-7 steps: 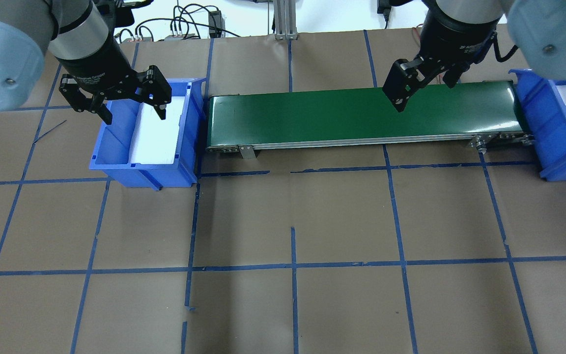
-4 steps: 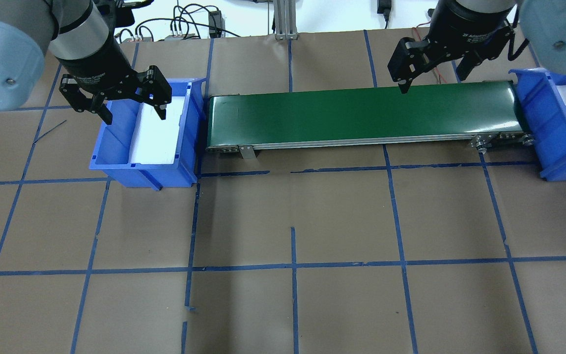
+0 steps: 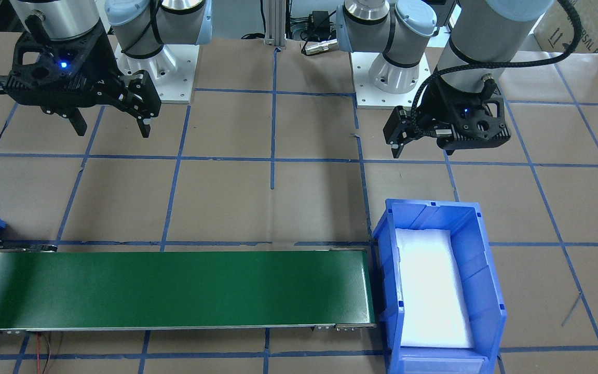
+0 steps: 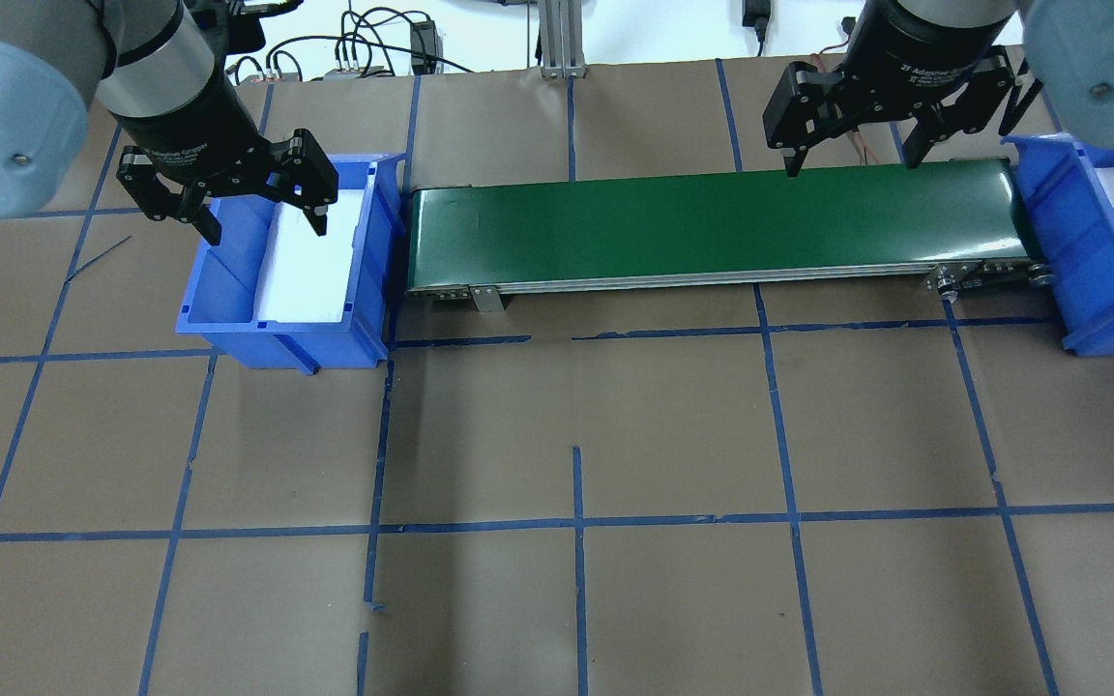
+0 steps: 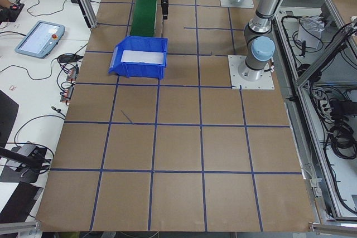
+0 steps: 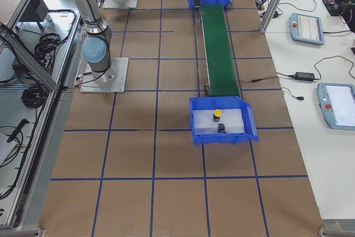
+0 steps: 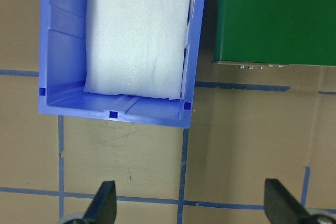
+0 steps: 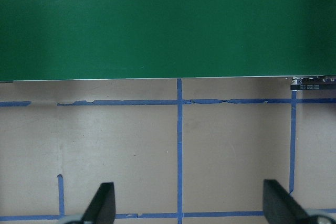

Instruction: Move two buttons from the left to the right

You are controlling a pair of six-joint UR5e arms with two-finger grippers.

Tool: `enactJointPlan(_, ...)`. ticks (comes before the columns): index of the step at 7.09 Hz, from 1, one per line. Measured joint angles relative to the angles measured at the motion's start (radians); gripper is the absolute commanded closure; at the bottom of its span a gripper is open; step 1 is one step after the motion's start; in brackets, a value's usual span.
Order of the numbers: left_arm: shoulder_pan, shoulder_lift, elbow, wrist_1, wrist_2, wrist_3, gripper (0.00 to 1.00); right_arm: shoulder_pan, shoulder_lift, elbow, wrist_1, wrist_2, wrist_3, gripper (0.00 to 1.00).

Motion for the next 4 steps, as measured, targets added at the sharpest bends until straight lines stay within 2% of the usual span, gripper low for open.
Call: enactJointPlan(4,0.000,0.000,0.000,0.000,0.000,0.000,0.00,-0.002,0.000,0.000,0.001,-0.003,-0.003,0.00)
